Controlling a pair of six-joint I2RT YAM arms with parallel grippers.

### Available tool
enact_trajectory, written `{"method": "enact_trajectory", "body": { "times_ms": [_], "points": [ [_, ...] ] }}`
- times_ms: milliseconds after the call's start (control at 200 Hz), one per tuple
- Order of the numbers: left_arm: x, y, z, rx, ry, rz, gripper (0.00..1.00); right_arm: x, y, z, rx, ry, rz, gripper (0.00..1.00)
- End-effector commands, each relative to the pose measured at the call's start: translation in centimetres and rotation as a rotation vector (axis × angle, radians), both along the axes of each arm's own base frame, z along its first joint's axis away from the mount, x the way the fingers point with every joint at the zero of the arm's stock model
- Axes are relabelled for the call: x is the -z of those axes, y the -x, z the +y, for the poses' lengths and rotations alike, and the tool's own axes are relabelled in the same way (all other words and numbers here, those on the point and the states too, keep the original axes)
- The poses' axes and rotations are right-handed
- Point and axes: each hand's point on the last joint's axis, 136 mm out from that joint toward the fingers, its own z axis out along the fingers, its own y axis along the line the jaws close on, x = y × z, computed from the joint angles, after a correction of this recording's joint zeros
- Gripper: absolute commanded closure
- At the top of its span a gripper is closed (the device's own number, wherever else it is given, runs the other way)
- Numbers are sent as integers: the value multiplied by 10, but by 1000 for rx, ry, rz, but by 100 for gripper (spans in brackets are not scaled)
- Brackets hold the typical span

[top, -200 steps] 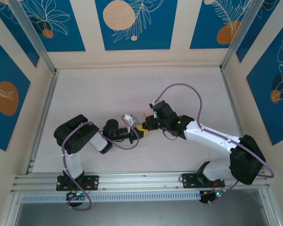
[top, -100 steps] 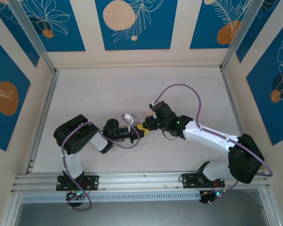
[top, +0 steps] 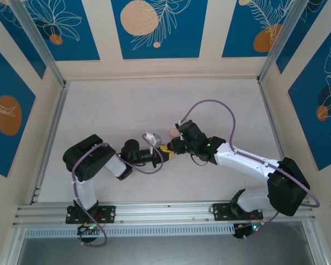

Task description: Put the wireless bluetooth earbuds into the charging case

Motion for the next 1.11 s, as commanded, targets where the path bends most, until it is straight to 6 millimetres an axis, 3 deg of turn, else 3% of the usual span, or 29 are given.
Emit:
{"method": "enact_trajectory", "body": {
  "times_ms": [0,900,1100],
  "points": [
    [-33,-5,-6,-14,72,-66,94,5,12,-3,-21,14,15,76],
    [-37,-2,0,-15,14,-296,93,15,27,5,28,-75,175,76],
    [-36,-1,-1,-9,9,-311,93,10,28,7,27,-103,191,66]
  ]
}}
